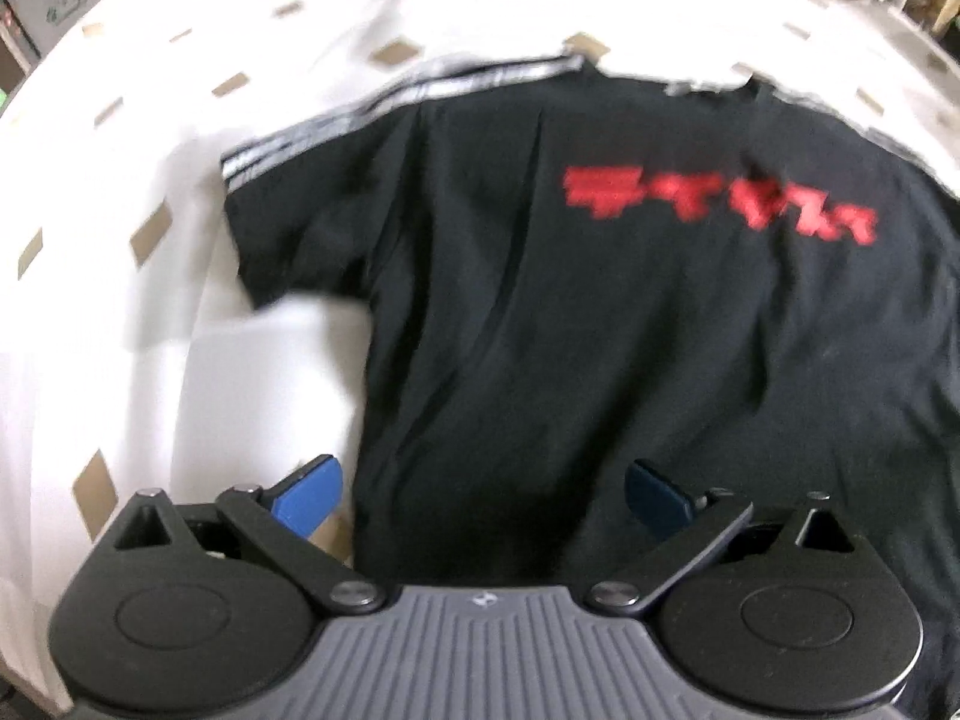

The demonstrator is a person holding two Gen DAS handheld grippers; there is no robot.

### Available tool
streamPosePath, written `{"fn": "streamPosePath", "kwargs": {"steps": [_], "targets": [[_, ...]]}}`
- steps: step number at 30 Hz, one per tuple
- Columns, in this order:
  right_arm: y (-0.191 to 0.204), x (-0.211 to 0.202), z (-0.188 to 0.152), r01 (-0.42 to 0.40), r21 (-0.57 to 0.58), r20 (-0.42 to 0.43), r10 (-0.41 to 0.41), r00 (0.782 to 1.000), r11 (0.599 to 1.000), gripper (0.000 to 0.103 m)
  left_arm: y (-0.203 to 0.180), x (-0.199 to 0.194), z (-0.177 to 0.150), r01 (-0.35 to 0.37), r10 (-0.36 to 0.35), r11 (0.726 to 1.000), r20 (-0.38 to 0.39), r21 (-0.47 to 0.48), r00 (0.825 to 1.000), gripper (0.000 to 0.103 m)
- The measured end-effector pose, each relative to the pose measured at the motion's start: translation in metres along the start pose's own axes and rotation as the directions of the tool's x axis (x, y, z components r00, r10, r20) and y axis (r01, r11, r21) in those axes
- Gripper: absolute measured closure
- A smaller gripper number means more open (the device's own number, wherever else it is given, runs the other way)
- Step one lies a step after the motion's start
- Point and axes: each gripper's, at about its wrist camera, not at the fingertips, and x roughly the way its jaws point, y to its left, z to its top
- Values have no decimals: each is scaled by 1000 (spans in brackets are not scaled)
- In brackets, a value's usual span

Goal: Fold clothes

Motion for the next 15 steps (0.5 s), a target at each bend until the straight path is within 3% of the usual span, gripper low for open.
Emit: {"fn": "streamPosePath", "kwargs": {"steps": [5,10,15], "targets": [[26,-9,7,-97,-69,52,100,994,993,26,-15,1,14,56,-56,998,9,-25,998,3],[51,-11,16,-220,-103,42,225,973,970,26,-34,11,26,77,-76,997,7,-22,997,3],[72,2,23,-246,-140,10,250,968,959,26,-42,29,36,70,-69,997,12,-19,998,3]]}}
